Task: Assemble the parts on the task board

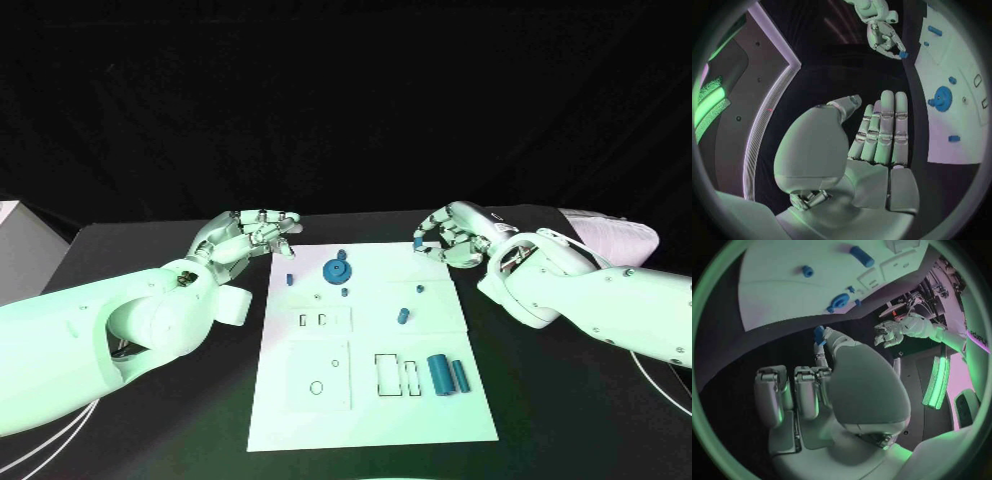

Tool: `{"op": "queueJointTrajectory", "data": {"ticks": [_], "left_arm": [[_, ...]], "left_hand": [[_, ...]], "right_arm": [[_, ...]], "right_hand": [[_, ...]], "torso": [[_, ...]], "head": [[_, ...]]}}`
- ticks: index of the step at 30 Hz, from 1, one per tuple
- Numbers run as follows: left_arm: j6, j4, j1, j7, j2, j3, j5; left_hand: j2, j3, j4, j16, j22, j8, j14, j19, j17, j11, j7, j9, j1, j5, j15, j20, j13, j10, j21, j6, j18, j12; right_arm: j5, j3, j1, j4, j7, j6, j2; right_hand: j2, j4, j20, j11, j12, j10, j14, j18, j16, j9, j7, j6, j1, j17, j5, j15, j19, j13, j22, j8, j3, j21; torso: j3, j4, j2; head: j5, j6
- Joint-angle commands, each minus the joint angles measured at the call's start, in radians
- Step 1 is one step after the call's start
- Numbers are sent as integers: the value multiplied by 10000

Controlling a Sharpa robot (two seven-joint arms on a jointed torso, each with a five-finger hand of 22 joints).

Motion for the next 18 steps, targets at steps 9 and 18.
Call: {"op": "queueJointTrajectory", "data": {"ticks": [9, 18], "left_arm": [[207, -24, 6, 46, 142, 5, -26], [218, -80, 5, 15, 230, 5, -26]], "left_hand": [[45, 48, 15, 45, 12, -17, -91, -60, -11, 32, 16, 17, 20, 25, 11, -20, 16, -67, 62, -26, 125, -32], [47, 69, 13, 66, 52, -12, -101, -102, -24, 35, 20, 26, -1, 22, 15, -16, 16, -64, 114, -26, 125, -30]], "right_arm": [[-1203, -43, -428, 1099, -1943, -630, 1315], [-2278, -110, -1085, 1143, -2790, -625, 2124]], "right_hand": [[17, -11, -79, -48, -58, 571, 1041, -136, 34, 61, -10, -118, -243, 2632, -283, -23, 886, 2129, 2411, 123, 178, 28], [-14, -35, -80, -47, -52, 578, 1041, -131, 34, 62, -5, -135, -254, 2632, -244, -24, 875, 2136, 2398, 130, 198, 10]], "torso": [[-161, 7, -136], [-195, 20, -133]], "head": [[281, -198], [402, -305]]}}
